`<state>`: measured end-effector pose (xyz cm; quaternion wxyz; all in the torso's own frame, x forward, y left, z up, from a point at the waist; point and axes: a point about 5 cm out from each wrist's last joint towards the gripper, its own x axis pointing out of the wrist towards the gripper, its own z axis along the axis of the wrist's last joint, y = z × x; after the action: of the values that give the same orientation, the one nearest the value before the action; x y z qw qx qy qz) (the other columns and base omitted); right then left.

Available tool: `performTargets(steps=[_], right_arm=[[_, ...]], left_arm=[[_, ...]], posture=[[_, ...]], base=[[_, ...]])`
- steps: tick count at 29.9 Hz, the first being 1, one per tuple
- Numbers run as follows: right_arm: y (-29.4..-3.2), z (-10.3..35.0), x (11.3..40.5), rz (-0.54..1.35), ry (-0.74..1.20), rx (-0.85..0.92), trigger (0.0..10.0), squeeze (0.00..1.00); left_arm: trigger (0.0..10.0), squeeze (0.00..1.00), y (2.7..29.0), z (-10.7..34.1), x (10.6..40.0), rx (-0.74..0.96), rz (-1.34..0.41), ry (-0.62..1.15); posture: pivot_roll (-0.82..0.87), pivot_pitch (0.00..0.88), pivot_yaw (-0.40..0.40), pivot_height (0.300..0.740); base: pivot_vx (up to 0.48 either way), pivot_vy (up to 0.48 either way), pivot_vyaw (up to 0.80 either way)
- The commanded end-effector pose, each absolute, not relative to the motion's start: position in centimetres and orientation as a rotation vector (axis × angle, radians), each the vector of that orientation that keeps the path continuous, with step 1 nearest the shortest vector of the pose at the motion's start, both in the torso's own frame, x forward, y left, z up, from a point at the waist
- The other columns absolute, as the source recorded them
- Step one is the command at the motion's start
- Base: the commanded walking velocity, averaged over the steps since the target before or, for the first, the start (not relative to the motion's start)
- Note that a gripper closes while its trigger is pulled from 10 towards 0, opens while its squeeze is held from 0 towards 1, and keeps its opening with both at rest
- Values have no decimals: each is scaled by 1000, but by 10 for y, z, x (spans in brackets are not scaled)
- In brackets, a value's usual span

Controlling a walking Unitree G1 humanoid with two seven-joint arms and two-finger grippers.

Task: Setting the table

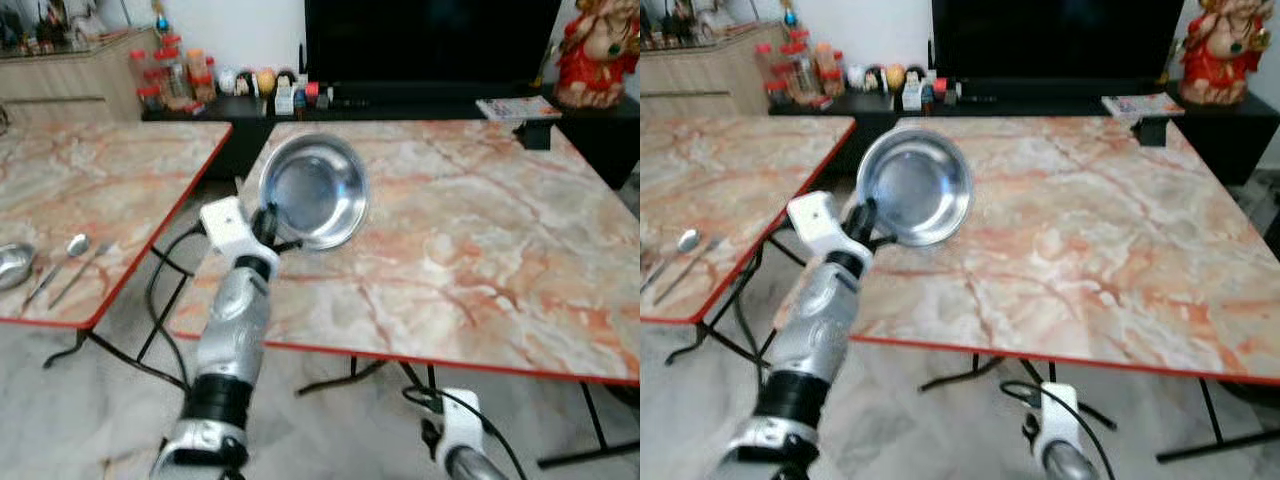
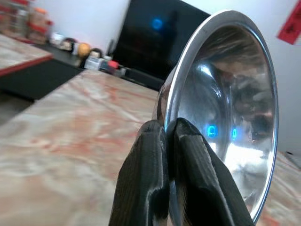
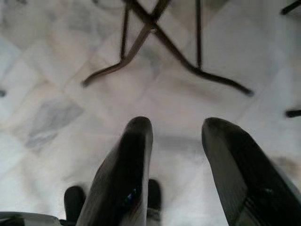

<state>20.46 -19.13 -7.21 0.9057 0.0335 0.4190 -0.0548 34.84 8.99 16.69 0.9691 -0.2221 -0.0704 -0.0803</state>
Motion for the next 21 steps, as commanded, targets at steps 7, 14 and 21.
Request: performTargets(steps=[7,14,21], right_arm=[[-181,-74,204,-99,884,97,10000,0],[-176,-77,200,-81,917,86,10000,0],[-172,-79,198,-66,923,100,10000,0]], left_arm=[[10000,0,99,167,348,-440,-174,-147],[10000,0,105,164,346,-432,-168,-139],[10000,0,107,165,346,-428,-165,-142]], posture=[[16,0,15,740],[20,0,16,740],[25,0,19,740]], base=[[35,-137,0],[0,0,-375],[0,0,-505]])
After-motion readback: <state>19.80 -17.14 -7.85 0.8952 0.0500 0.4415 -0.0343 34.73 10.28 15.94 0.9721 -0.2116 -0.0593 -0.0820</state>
